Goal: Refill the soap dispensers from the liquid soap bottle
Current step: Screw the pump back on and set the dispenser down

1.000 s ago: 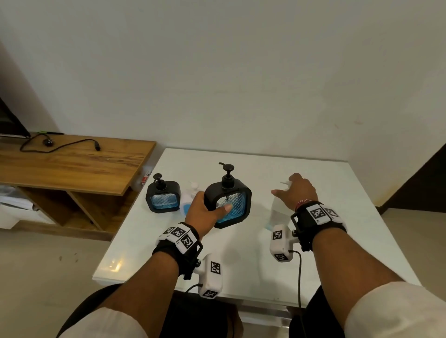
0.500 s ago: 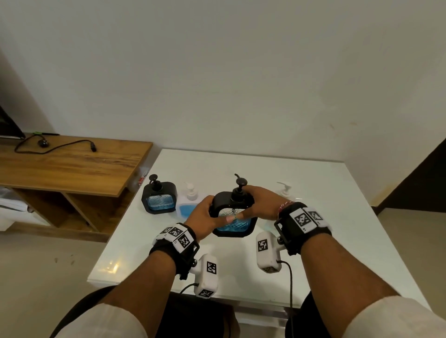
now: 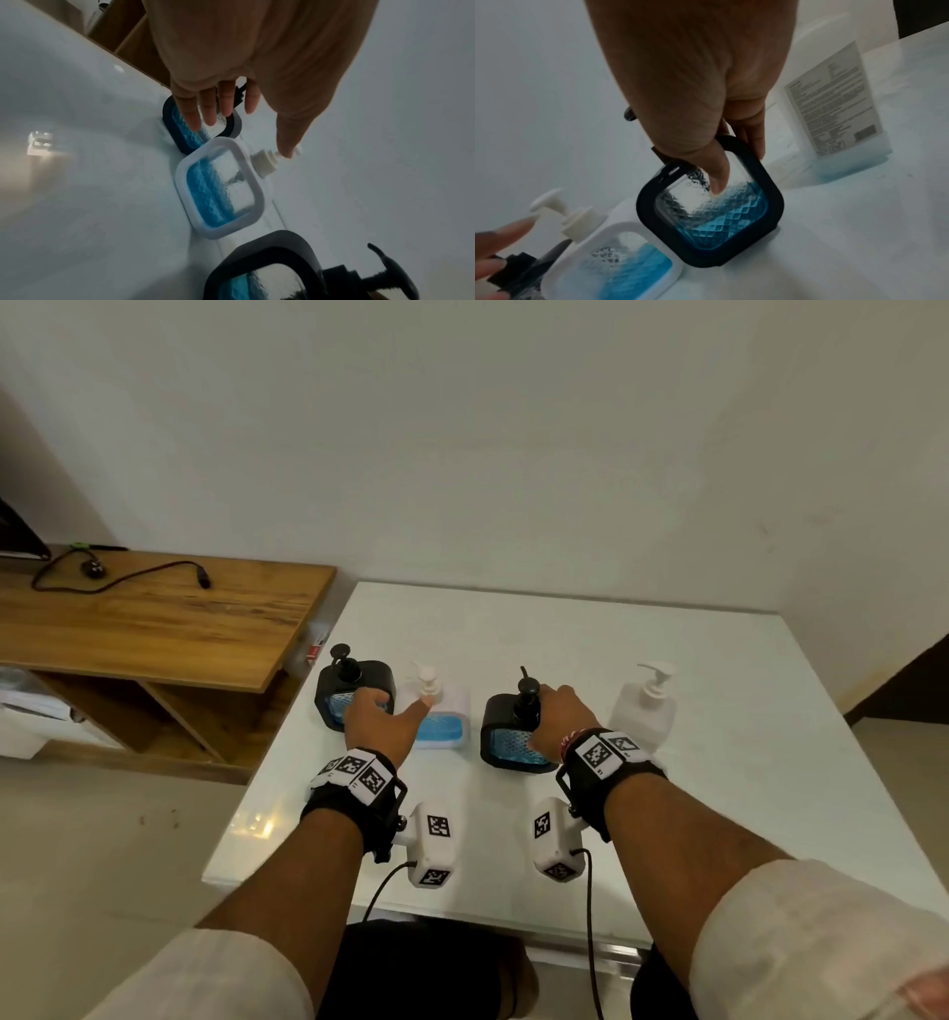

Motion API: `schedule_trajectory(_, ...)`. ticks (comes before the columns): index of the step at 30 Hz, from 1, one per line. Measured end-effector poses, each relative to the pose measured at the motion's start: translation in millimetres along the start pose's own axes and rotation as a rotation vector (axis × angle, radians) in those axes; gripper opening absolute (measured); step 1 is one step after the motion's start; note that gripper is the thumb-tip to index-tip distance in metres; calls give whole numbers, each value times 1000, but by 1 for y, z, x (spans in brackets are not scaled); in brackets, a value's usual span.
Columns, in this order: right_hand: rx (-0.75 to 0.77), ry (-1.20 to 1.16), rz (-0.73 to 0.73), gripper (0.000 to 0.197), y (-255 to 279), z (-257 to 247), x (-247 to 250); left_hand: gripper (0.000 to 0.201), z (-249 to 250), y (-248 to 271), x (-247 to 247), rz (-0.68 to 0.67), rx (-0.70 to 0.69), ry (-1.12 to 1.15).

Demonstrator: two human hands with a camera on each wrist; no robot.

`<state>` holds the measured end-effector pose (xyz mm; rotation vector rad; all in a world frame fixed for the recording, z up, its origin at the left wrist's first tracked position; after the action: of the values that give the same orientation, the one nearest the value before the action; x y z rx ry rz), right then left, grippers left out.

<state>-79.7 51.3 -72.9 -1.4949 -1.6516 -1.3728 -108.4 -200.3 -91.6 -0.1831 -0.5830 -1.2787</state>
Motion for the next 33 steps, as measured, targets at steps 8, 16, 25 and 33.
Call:
schedule_trajectory(8,-35,-27,41,48,-23,9,-9,93,-3,-22,-36,-242,-114,-130)
schedule_trajectory(16,-79,-32,52,45,-26,11,-6,81,-1,-23,-60,-322,-219,-156)
schedule_trajectory(25,-153,-9,52,50,-15,7,9,84,-1,-17,-45,-304,-126,-53)
schedule_trajectory(33,-139,58,174,39,10,-23,59,17,9,-19,54,318,-90,15)
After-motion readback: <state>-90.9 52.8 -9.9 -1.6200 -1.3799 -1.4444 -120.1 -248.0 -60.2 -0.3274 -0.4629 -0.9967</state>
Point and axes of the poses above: each hand's wrist, its own y-axis away from the middle knuckle, its own x-axis out of the back of the hand, z = x × y, the point moved 8 cm from there along -y, towards the middle knuckle, and after that the axes turned 2 degrees about x, right-handed, at the moved point
